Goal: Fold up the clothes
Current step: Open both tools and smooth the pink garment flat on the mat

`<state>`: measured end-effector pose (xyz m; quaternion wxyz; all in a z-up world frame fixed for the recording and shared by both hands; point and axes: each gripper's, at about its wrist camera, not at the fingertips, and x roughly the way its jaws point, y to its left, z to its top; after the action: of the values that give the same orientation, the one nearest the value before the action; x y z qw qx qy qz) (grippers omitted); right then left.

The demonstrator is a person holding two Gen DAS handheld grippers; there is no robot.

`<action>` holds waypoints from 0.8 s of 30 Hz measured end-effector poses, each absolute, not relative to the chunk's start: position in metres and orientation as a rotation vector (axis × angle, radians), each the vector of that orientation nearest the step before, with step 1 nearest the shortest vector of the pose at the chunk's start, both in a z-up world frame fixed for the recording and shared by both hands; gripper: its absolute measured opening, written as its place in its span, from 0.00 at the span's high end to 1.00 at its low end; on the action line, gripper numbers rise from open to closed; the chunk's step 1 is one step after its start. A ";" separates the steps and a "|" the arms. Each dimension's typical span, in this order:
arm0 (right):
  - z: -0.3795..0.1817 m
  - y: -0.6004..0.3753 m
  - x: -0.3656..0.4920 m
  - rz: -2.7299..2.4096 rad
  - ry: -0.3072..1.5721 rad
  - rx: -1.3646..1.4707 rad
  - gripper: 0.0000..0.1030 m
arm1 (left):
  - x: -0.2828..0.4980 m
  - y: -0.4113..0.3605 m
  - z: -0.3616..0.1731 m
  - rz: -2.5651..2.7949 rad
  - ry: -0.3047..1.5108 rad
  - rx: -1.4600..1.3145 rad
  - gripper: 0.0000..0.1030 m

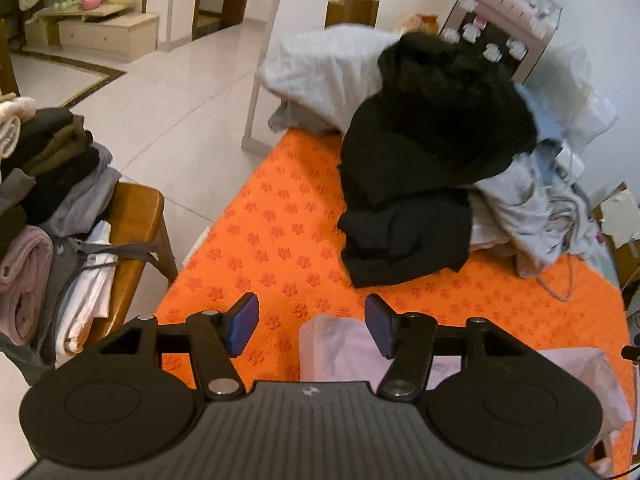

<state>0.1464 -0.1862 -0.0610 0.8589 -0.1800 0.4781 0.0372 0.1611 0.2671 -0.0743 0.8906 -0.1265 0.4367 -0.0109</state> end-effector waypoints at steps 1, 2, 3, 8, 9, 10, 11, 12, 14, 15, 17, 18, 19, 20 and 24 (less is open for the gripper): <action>-0.053 -0.185 0.140 0.088 0.988 -0.373 0.60 | 0.155 0.269 -0.068 -0.027 0.897 -0.264 0.37; -0.046 -0.185 0.134 0.097 0.974 -0.367 0.60 | 0.147 0.272 -0.061 -0.031 0.888 -0.267 0.37; -0.039 -0.184 0.127 0.108 0.961 -0.360 0.60 | 0.140 0.274 -0.056 -0.035 0.883 -0.270 0.37; -0.011 -0.183 0.086 0.181 0.918 -0.318 0.60 | 0.088 0.285 -0.032 -0.028 0.861 -0.290 0.37; -0.008 -0.182 0.076 0.201 0.911 -0.314 0.60 | 0.076 0.286 -0.029 -0.025 0.857 -0.290 0.37; -0.005 -0.181 0.066 0.220 0.905 -0.311 0.60 | 0.065 0.287 -0.026 -0.022 0.852 -0.288 0.37; -0.003 -0.180 0.057 0.239 0.904 -0.308 0.60 | 0.052 0.287 -0.023 -0.015 0.848 -0.286 0.37; -0.002 -0.178 0.049 0.257 0.904 -0.305 0.60 | 0.038 0.287 -0.020 -0.004 0.845 -0.286 0.37; -0.002 -0.174 0.031 0.297 0.905 -0.303 0.60 | 0.011 0.288 -0.017 0.014 0.843 -0.294 0.37; -0.002 -0.171 0.022 0.317 0.907 -0.303 0.60 | -0.002 0.288 -0.016 0.023 0.843 -0.298 0.37; -0.004 -0.165 0.004 0.362 0.909 -0.302 0.60 | -0.027 0.286 -0.017 0.040 0.842 -0.302 0.37; -0.005 -0.162 -0.004 0.382 0.913 -0.302 0.60 | -0.038 0.286 -0.018 0.048 0.843 -0.306 0.37; -0.007 -0.159 -0.013 0.401 0.916 -0.302 0.60 | -0.051 0.286 -0.021 0.060 0.845 -0.313 0.37; -0.009 -0.157 -0.021 0.421 0.920 -0.302 0.60 | -0.063 0.286 -0.024 0.070 0.848 -0.322 0.37; -0.019 -0.149 -0.047 0.472 0.937 -0.302 0.60 | -0.100 0.280 -0.040 0.095 0.862 -0.351 0.37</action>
<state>-0.0471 -0.1491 -0.0187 0.8547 -0.1437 0.4455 0.2243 -0.0996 0.2802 -0.0401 0.8925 -0.1692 0.4156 0.0458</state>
